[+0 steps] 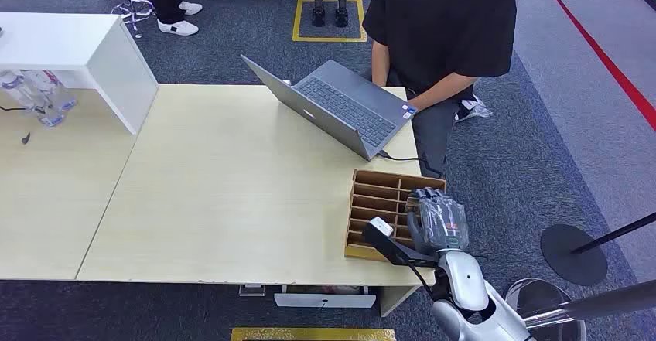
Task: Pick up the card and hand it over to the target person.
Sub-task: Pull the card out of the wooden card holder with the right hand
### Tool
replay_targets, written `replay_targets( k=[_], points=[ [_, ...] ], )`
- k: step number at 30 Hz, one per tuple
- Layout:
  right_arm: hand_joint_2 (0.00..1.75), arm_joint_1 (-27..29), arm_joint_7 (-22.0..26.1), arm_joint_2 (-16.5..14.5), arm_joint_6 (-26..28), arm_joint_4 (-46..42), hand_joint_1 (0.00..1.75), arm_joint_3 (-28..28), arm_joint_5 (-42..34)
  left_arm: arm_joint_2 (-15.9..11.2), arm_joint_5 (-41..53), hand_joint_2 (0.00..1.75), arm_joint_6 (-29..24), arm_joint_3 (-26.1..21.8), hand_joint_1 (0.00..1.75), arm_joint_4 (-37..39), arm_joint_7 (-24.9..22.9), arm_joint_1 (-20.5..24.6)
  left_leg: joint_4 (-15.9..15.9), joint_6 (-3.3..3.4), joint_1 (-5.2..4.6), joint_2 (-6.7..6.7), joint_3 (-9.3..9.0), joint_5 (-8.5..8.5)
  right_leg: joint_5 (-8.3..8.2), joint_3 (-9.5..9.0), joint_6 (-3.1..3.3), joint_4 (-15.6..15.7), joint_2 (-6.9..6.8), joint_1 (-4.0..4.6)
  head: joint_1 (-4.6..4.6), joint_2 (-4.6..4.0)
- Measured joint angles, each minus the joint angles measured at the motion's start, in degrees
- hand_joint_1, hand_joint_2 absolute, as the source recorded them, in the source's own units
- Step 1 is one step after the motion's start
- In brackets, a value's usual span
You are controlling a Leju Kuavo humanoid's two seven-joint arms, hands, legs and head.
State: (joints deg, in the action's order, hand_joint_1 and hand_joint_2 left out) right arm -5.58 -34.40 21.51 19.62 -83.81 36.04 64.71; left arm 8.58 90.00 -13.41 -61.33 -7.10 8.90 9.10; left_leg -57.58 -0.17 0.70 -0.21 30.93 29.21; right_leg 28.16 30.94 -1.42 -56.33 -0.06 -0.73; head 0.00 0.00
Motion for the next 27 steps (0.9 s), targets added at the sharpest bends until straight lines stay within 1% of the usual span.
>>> replay_targets(
  k=[2, 5, 7, 12, 16, 21, 23, 27],
  points=[
    [1.75, 0.16, -0.15, 0.19, 0.12, -0.29, 1.07, -0.10, 0.09, 0.09, 0.00, 0.00, -0.07, 0.01, 0.00, 0.01, 0.04, 0.04, -0.01, 0.00, 0.00, -0.02, 0.01, 0.00, 0.00, 0.01, 0.00, -0.01, -0.02, 0.00, 0.00, 0.00],
    [1.75, 0.35, -0.52, 0.53, 0.35, -0.87, 1.26, -0.31, 0.45, 0.27, -0.01, 0.00, -0.16, 0.01, 0.00, 0.02, 0.14, 0.22, -0.03, 0.00, -0.01, -0.07, 0.04, 0.00, 0.02, 0.03, -0.02, -0.03, -0.07, -0.01, 0.00, 0.00],
    [1.75, 0.28, -0.60, 0.54, 0.37, -0.97, 1.31, -0.31, 0.68, 0.30, -0.01, 0.00, -0.18, -0.02, 0.00, 0.02, 0.14, 0.31, -0.02, 0.01, -0.01, -0.08, 0.03, 0.01, 0.03, 0.01, -0.02, -0.02, -0.09, -0.01, 0.00, 0.00],
    [1.75, 0.21, -0.72, 0.14, 0.80, -0.97, 1.32, -0.40, 0.81, 0.19, -0.50, 0.00, -0.10, -0.54, 0.00, 0.00, 0.06, 0.33, -0.03, 0.00, -0.01, -0.07, 0.01, 0.03, 0.06, 0.00, -0.02, -0.04, -0.07, -0.01, 0.00, 0.00],
    [1.75, 0.25, -0.41, -0.22, 1.66, -0.83, 1.13, -0.61, 0.06, 0.11, -0.60, 0.00, -0.06, -0.85, 0.00, 0.02, 0.13, 0.26, -0.01, 0.00, -0.01, -0.05, -0.01, 0.01, 0.03, -0.02, 0.00, -0.01, -0.06, -0.01, 0.00, 0.00],
    [1.75, 0.03, -0.05, -0.25, 2.03, -1.04, 1.05, -0.53, -0.02, 0.13, -0.14, 0.00, -0.25, -0.80, 0.00, 0.03, 0.04, 0.26, -0.02, 0.00, -0.01, -0.02, 0.02, -0.01, 0.01, 0.02, -0.01, -0.02, -0.03, -0.01, 0.00, 0.00],
    [1.75, 0.00, -0.06, -0.17, 1.97, -1.22, 1.06, -0.55, -0.02, 0.16, -0.13, 0.00, -0.25, -0.80, 0.00, 0.05, 0.08, 0.29, -0.02, 0.00, -0.01, -0.02, 0.02, 0.00, 0.01, 0.03, -0.01, -0.03, -0.03, -0.01, 0.00, 0.00],
    [1.75, 0.15, -0.13, 0.68, 1.83, -2.89, 1.16, -0.84, 0.20, 0.19, -0.06, 0.00, -0.21, -0.86, 0.00, 0.08, 0.26, 0.30, -0.05, 0.00, -0.01, -0.04, 0.04, 0.02, 0.04, 0.04, -0.02, -0.05, -0.04, -0.02, 0.00, 0.00]
  ],
)
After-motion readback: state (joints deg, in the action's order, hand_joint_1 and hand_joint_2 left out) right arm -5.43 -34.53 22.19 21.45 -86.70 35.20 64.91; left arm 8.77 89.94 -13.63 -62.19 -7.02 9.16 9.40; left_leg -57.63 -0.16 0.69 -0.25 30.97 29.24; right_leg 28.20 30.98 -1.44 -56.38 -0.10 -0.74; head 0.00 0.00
